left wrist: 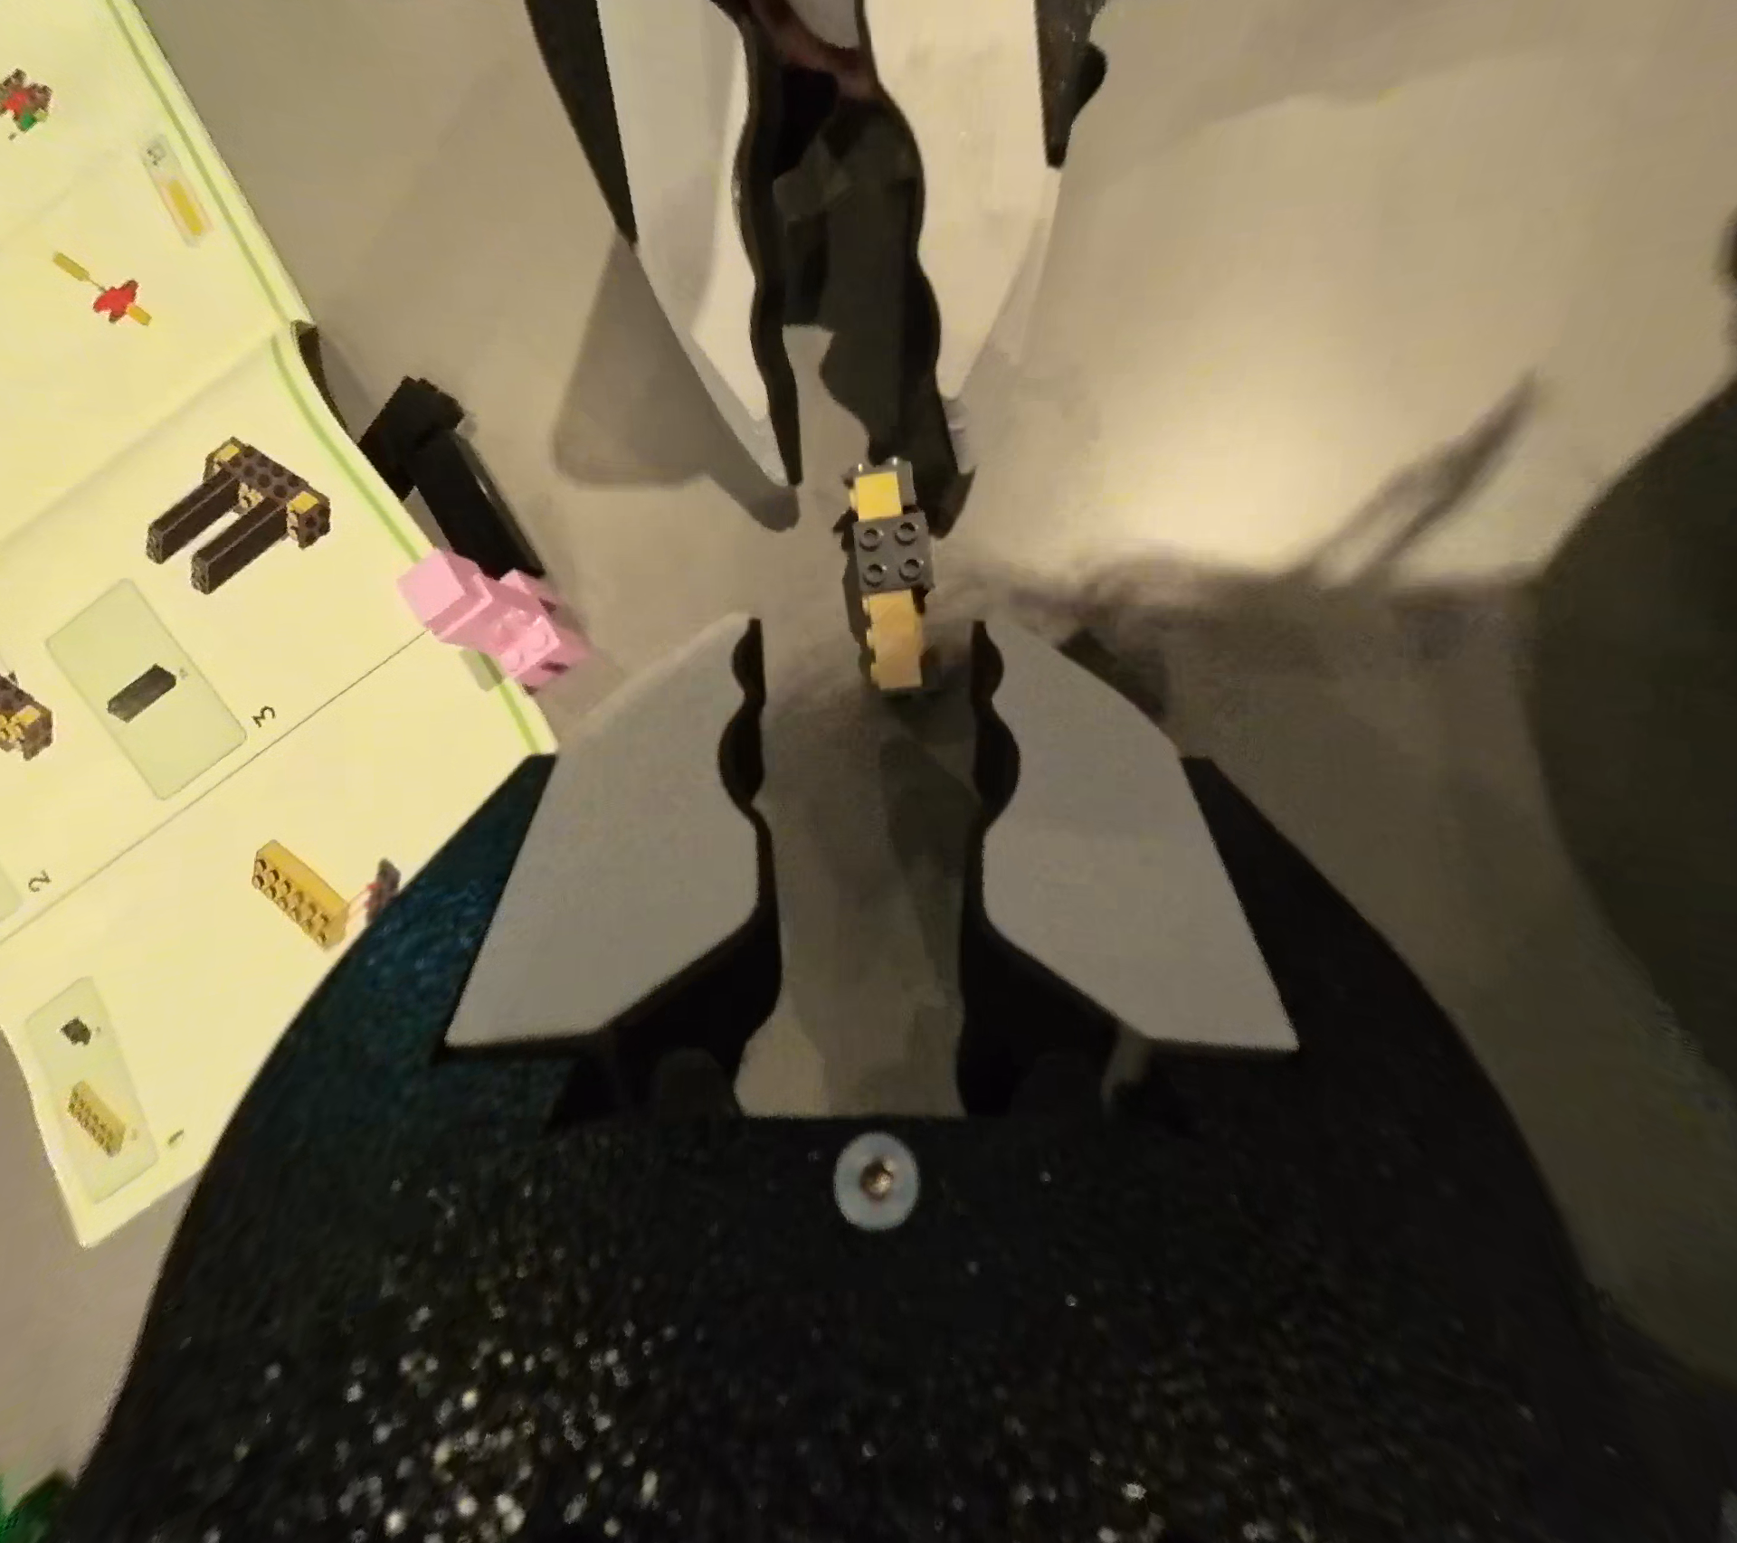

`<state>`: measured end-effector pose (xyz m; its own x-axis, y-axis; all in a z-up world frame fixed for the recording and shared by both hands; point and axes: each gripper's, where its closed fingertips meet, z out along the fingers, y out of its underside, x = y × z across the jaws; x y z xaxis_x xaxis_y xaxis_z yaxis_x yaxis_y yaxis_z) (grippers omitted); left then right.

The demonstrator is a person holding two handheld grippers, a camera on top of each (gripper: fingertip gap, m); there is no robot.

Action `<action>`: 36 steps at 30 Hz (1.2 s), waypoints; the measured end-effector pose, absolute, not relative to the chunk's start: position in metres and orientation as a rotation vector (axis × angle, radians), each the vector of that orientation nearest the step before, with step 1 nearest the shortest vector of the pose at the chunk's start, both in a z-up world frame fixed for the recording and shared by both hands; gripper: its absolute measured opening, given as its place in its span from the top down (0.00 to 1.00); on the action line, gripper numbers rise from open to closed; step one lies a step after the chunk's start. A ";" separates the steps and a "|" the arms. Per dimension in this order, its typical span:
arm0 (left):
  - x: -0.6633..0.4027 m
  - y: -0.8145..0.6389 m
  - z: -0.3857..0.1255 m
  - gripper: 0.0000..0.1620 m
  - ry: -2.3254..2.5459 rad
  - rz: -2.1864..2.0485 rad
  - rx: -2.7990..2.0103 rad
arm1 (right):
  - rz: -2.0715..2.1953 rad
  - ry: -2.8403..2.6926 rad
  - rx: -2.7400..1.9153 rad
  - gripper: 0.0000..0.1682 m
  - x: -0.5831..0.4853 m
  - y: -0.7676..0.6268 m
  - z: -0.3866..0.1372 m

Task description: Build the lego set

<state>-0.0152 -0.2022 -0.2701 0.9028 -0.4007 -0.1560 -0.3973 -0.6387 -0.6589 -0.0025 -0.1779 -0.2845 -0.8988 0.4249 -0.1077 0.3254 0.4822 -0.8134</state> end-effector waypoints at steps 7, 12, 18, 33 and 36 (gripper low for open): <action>-0.013 -0.203 -0.276 0.77 0.515 0.096 -2.369 | 1.266 -2.649 -0.579 0.81 0.002 -0.181 -0.295; -0.009 -0.191 -0.280 0.77 0.516 0.116 -2.372 | 1.259 -2.650 -0.548 0.81 0.005 -0.182 -0.295; -0.013 -0.185 -0.285 0.81 0.611 0.162 -2.416 | 1.274 -2.637 -0.553 0.81 0.005 -0.182 -0.293; -0.013 -0.184 -0.291 0.82 0.653 0.117 -2.427 | 1.440 -2.695 -0.590 0.78 0.007 -0.189 -0.284; -0.013 -0.183 -0.290 0.83 0.654 0.119 -2.421 | 1.521 -2.763 -0.625 0.80 0.011 -0.190 -0.284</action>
